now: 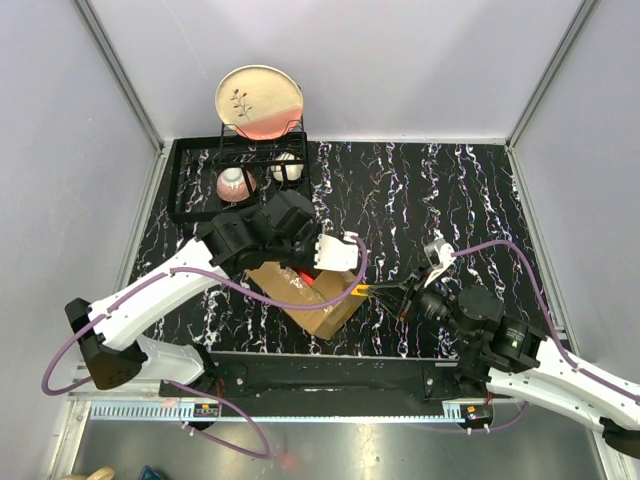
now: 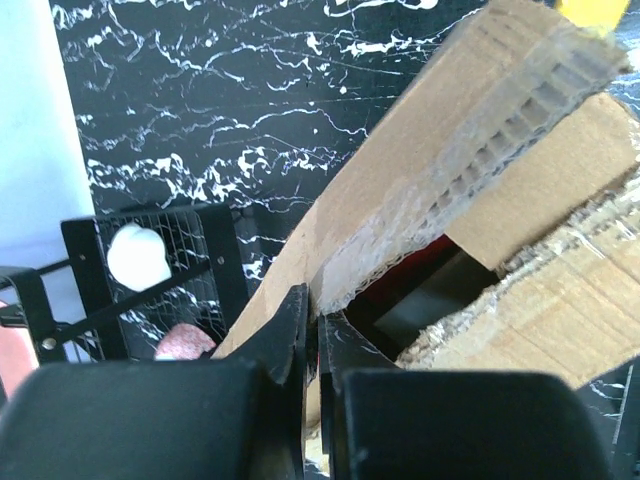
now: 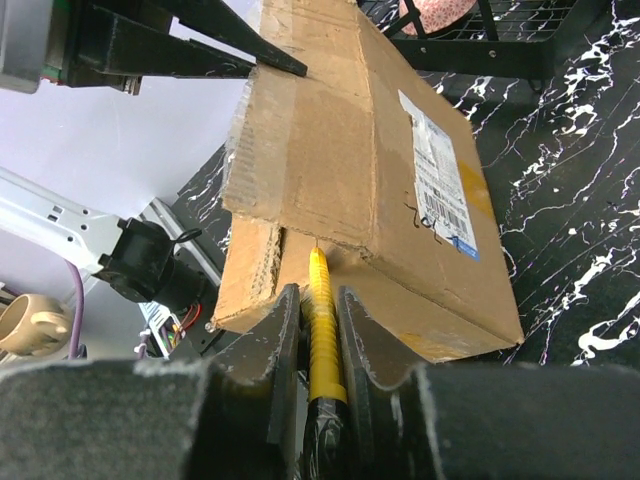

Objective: Unpack the express box
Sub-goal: Cut the express box at the center of the board.

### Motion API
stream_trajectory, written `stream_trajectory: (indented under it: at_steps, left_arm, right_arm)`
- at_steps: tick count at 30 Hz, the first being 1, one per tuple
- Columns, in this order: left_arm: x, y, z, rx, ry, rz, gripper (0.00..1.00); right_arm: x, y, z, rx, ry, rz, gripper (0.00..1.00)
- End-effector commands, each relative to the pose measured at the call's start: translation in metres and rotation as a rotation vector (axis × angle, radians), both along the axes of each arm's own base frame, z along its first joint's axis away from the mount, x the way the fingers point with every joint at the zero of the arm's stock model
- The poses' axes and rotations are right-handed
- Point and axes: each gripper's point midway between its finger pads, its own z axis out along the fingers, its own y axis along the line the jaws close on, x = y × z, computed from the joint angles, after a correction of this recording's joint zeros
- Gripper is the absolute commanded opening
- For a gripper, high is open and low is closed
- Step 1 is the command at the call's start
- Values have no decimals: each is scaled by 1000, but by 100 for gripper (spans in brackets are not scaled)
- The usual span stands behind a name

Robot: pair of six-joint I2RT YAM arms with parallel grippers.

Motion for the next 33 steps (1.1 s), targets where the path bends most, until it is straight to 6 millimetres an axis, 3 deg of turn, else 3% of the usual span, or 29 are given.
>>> stream_trajectory:
  at_steps: [1,4,9,14,22,33]
  left_arm:
    - [6,3,-22,48,68,158,0]
    - [8,7,-24,68,75,202,0]
    - [13,3,-5,55,56,204,0]
    - [13,-8,15,44,59,158,0]
    - [6,-6,12,87,86,138,0]
    - [0,-6,16,78,88,126,0]
  right_arm:
    - [-12,4,15,89,5,57,0]
    - [-10,-11,38,145,-49,13,0]
    - [-11,-29,50,205,-59,-32,0]
    - [-10,-27,25,216,-6,-41,0]
    - [-2,-20,-4,203,69,-77,0]
    - [-1,-26,-6,210,38,-95,0]
